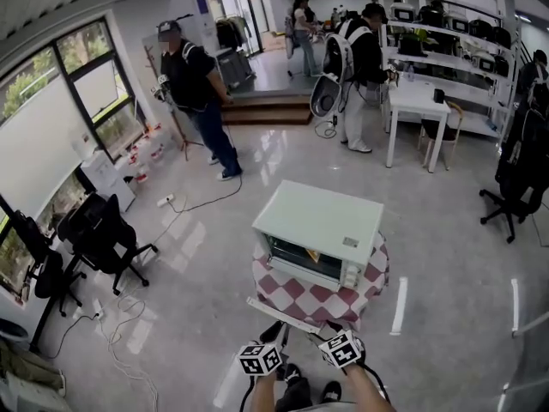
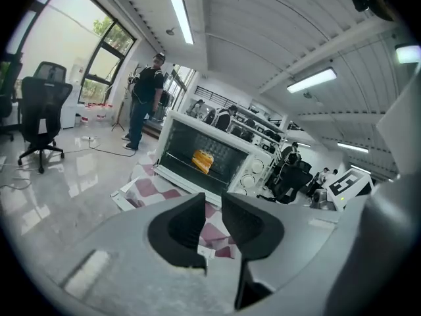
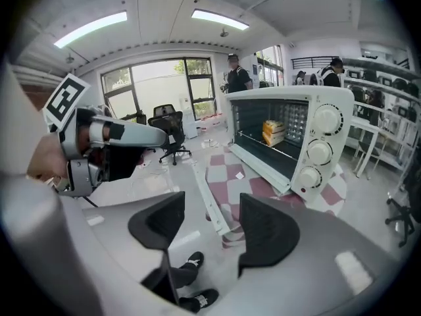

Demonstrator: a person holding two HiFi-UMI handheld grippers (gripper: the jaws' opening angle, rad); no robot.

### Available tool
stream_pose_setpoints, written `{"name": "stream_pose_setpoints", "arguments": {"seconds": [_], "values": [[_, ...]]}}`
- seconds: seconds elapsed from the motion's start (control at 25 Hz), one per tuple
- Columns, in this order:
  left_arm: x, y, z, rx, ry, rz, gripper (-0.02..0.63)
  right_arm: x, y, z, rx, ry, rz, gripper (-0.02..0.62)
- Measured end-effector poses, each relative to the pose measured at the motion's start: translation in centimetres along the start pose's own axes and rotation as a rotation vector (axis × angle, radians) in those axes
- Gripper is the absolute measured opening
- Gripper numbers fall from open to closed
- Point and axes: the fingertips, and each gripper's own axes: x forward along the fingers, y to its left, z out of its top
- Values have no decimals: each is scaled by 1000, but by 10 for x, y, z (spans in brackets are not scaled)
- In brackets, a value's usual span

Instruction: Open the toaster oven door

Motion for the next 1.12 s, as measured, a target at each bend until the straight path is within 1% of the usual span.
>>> {"name": "stream_pose_setpoints", "arguments": {"seconds": [0.28,0.56,0.6,0.68,0.76,0.88,1.0,1.12], "values": [[-16,-13,-14,75,24,27,75,-17,6,-7,43,-35,13,252],[-24,-5,-14,82,-7,70,74,-21,8,-9,67,-100,13,209],[-24,-4,-13,82,-10,78,72,-20,9,-7,67,-106,17,195],[-25,-2,-10,82,-20,91,43,-20,11,-4,63,-113,27,172],[-25,-2,-7,82,-29,99,29,-20,12,0,55,-117,38,158],[-27,-1,-5,78,-38,108,0,-20,14,4,47,-125,45,118],[-28,-4,-4,80,-42,106,-2,-23,13,6,51,-139,37,75],[-27,-13,-4,86,-40,81,-2,-26,10,8,60,-152,28,21]]}}
